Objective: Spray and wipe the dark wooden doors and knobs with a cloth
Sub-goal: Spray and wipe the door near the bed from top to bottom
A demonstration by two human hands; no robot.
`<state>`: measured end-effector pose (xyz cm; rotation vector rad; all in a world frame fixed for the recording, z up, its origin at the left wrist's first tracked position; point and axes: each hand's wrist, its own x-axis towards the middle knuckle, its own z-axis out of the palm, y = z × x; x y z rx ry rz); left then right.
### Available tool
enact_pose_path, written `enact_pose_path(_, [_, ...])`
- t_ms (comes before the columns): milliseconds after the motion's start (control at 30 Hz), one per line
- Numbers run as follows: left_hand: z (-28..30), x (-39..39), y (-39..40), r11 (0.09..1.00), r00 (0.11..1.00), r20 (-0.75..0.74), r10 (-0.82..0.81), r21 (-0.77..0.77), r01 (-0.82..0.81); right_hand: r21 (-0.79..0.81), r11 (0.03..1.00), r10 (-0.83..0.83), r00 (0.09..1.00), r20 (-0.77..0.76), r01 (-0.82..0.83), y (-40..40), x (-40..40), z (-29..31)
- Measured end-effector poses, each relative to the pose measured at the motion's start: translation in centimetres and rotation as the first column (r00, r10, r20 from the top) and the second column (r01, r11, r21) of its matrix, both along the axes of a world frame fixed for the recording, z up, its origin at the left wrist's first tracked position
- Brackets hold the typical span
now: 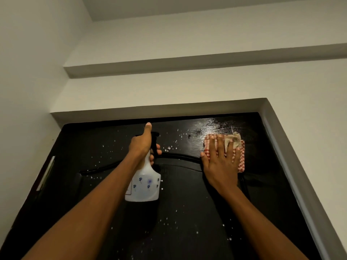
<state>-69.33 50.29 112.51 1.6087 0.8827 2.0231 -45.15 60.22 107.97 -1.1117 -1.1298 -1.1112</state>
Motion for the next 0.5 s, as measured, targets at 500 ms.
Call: enact_pose_path(500, [-0.4,-3.5,2.2,0.996,0.995,-0.049,-0.082,-0.021,0.081,-0.086,0.996,-0.001,1.0,-0.015,-0.001,0.1,-5.0,0.2])
